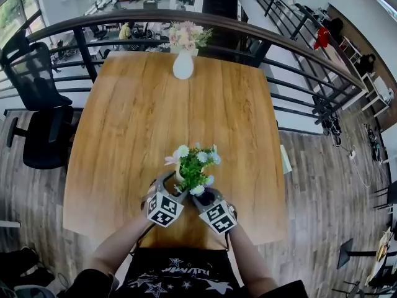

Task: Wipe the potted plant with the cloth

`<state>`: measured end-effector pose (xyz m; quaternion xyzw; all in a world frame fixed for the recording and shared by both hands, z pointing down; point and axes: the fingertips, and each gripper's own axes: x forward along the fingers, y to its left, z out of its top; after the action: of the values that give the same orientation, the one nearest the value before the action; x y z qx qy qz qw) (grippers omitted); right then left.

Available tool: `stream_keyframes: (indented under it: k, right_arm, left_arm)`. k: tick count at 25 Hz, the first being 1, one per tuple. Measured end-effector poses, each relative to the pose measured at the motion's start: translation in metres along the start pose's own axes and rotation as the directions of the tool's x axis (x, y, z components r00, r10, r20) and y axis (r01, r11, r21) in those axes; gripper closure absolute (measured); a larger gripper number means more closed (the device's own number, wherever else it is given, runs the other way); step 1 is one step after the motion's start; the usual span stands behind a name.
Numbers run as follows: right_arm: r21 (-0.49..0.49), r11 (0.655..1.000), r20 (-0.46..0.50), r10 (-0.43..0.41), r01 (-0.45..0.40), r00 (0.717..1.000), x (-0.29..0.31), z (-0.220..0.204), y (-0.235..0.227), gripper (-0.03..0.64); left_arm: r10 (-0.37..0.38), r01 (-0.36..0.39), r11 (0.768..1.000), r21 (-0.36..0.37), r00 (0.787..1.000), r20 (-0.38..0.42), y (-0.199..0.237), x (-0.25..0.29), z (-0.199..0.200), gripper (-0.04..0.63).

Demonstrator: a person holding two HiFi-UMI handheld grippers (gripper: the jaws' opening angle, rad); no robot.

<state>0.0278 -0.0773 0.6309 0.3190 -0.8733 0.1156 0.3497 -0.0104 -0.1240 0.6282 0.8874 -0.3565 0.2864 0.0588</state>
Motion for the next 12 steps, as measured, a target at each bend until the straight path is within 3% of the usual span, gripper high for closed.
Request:
stream_keyframes:
  k: [6, 12]
  right_arm:
    - [0.050, 0.999, 0.024, 0.019, -0.020, 1.000, -0.017, -0.002, -0.009, 0.529]
    - [-0.034, 0.995, 0.011, 0.089, -0.089, 0.996, -0.044, -0.019, -0.025, 0.529]
  left_arm:
    - [0.053, -0.053, 0.999, -0.004, 0.999, -0.007, -0.002, -0.008, -0.002, 0.287]
    - [0.130, -0.137, 0.984, -0.117, 0.989, -0.064, -0.015, -0.025, -0.010, 0.282]
